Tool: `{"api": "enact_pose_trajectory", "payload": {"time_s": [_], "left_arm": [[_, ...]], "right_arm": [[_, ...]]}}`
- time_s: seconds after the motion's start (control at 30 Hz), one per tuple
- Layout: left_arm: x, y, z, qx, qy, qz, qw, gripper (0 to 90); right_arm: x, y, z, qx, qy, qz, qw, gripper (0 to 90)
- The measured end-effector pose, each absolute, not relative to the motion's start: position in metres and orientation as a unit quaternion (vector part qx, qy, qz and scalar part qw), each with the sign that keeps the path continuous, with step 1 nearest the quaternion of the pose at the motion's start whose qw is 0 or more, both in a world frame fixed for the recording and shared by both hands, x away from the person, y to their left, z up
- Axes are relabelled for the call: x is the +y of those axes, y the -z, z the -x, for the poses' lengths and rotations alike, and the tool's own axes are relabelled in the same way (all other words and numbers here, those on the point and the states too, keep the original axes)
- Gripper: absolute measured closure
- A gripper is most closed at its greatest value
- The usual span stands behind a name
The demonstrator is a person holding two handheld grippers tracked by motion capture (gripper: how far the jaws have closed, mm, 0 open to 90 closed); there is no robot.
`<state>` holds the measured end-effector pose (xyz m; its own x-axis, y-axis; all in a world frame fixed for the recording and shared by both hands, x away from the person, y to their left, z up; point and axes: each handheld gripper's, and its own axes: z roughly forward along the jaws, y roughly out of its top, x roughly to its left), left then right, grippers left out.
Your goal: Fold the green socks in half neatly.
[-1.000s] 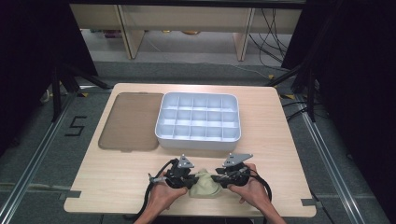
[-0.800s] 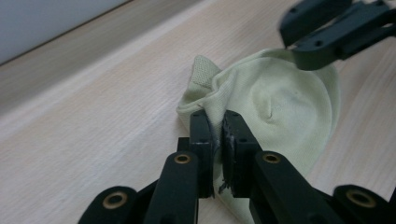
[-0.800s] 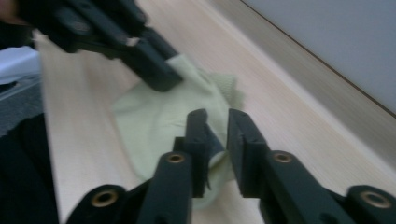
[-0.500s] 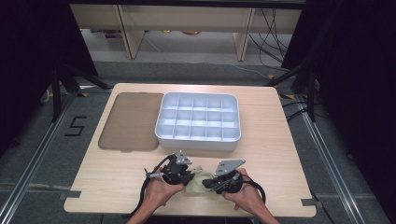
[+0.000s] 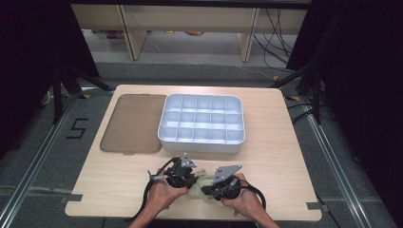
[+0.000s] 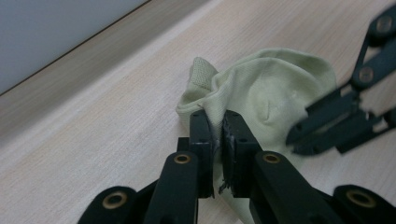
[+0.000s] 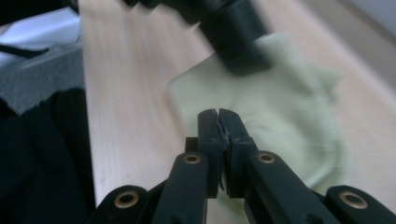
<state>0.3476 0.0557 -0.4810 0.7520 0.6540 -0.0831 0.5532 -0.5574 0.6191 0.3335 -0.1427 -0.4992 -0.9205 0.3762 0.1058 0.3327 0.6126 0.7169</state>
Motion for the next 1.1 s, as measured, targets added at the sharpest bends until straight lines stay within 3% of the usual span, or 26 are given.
{"api": "enact_pose_trajectory", "payload": {"time_s": [0.47,1.1], "left_arm": [[0.053,0.479,-0.348,0.339,-0.073,-0.884,0.315,83.0],[0.045,0.472,-0.343,0.327,-0.092,-0.878,0.337,83.1]], "right_arm": [[-0.15,0.497,-0.37,0.877,-0.403,-0.251,0.068,88.0],[-0.155,0.504,-0.378,0.858,-0.418,-0.295,0.035,84.9]]}}
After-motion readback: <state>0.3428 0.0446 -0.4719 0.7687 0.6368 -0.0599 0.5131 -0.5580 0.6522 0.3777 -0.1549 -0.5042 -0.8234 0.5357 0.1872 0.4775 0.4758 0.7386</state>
